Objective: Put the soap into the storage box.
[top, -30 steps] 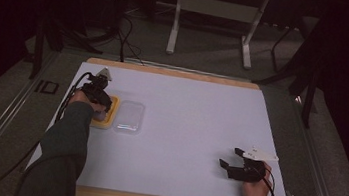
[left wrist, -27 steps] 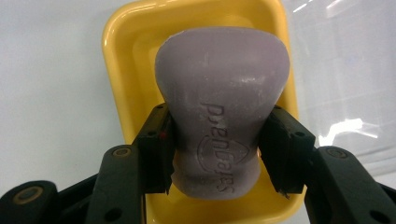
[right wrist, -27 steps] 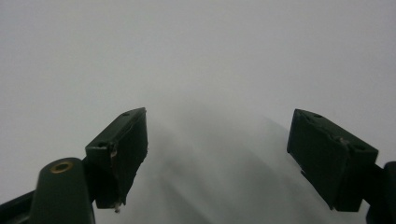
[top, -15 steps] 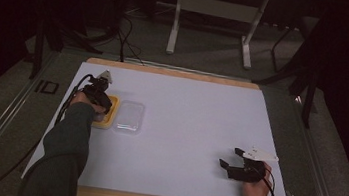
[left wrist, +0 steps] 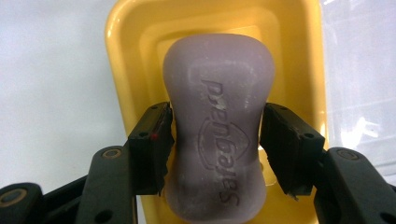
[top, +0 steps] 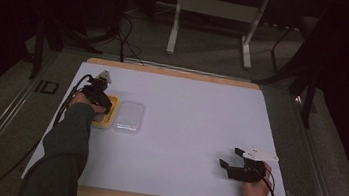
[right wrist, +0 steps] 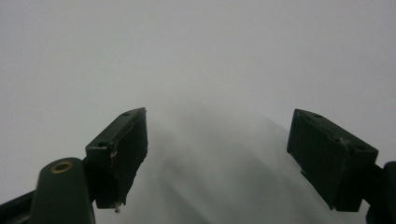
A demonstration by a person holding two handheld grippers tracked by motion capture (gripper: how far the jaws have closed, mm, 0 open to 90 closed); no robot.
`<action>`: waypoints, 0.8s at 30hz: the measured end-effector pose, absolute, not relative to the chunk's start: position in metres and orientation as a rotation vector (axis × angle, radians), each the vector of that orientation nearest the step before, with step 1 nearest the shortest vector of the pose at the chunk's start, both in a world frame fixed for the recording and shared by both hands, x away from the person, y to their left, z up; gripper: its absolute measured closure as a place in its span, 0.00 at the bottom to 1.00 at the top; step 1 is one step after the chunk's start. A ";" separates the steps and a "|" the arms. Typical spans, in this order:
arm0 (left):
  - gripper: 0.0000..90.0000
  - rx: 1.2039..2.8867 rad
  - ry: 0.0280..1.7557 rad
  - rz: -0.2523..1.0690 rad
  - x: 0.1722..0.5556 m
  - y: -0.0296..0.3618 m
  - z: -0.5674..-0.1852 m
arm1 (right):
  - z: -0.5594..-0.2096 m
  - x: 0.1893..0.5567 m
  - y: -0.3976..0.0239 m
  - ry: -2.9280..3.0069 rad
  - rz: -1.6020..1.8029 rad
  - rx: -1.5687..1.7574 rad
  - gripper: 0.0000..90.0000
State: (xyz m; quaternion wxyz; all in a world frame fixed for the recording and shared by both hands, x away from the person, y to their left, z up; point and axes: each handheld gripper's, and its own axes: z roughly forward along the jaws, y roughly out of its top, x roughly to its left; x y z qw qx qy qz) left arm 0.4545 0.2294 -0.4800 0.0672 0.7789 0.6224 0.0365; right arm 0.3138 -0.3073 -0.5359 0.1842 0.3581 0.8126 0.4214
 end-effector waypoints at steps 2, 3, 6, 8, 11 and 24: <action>0.49 2.356 1.869 0.122 0.454 0.230 -0.479 | -0.536 0.314 -0.307 2.291 1.189 1.009 0.22; 0.48 2.356 1.869 0.122 0.454 0.230 -0.479 | -0.536 0.314 -0.307 2.291 1.189 1.009 0.22; 0.45 2.348 1.847 0.131 0.451 0.231 -0.476 | -0.536 0.314 -0.307 2.291 1.187 1.007 0.22; 0.45 2.358 1.833 0.133 0.450 0.230 -0.475 | -0.536 0.314 -0.307 2.291 1.187 1.006 0.22; 0.43 2.371 1.799 0.158 0.446 0.228 -0.470 | -0.536 0.314 -0.307 2.290 1.183 1.002 0.22; 0.41 2.410 1.667 0.234 0.434 0.222 -0.456 | -0.536 0.313 -0.307 2.289 1.182 1.000 0.22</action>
